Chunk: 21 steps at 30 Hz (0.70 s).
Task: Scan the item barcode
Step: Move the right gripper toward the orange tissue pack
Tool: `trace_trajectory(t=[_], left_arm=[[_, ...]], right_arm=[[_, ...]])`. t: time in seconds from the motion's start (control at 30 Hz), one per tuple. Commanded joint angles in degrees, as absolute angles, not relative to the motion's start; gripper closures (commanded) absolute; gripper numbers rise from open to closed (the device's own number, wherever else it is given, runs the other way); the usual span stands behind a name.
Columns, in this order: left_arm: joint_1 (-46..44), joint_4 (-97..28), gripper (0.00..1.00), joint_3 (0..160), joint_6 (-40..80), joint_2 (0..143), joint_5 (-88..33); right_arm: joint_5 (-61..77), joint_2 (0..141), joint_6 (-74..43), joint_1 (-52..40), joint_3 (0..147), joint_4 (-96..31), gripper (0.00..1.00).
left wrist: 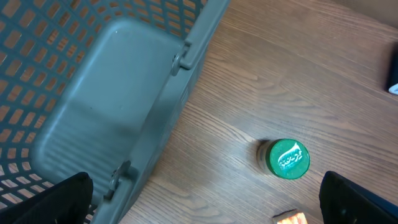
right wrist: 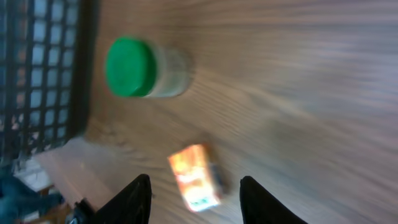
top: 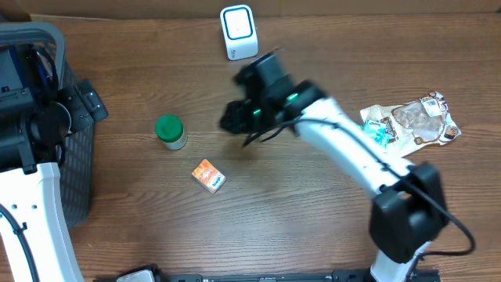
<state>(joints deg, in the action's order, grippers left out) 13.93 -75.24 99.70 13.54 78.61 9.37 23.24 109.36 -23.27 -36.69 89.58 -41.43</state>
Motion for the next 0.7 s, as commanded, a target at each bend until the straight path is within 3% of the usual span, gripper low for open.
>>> trace_trajectory(t=[0.0,0.3,0.67], left_arm=[[14.2,-75.1,0.00,100.3,14.2,78.4,9.1],[14.2,-75.1,0.00,100.3,14.2,78.4,9.1],[14.2,-75.1,0.00,100.3,14.1,78.4,9.1]], right_arm=[[21.0,113.1,-27.7,-40.9,88.8,-37.3,0.53],[20.8,122.0,-33.2,-49.1,88.8,-24.7,0.53],[20.2,122.4,-31.9,-51.4,88.8,-38.6,0.52]])
